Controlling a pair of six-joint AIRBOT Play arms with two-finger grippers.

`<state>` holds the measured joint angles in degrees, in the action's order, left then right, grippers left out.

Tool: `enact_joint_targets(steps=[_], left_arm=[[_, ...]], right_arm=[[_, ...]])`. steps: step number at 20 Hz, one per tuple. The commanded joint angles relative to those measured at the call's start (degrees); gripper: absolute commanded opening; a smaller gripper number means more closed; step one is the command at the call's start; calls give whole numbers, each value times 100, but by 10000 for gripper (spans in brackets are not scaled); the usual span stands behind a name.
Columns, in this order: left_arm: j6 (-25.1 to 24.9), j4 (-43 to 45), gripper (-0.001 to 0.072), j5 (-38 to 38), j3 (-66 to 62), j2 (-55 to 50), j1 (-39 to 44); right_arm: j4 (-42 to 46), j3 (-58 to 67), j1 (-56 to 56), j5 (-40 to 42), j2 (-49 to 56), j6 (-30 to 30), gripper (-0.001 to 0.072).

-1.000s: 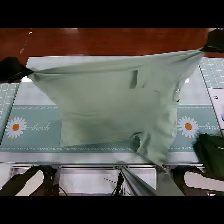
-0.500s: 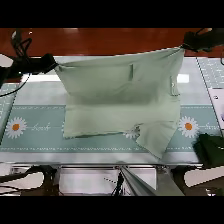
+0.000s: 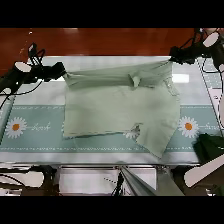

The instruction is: Fold the shirts.

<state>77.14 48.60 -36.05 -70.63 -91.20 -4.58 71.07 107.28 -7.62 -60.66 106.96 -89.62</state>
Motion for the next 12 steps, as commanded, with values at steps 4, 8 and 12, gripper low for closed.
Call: enact_joint_targets(steps=[4, 8, 12], left_arm=[[-2, 118, 22, -1843, -4, -15, -190], [0, 267, 22, -2420, -4, -17, -181], [2, 260, 23, -2352, -4, -17, -181]], right_arm=[[223, 2, -52, -1766, -111, 50, 42], [629, 2, -33, -2269, -107, 48, 42], [713, 2, -33, -2297, -105, -63, 43]])
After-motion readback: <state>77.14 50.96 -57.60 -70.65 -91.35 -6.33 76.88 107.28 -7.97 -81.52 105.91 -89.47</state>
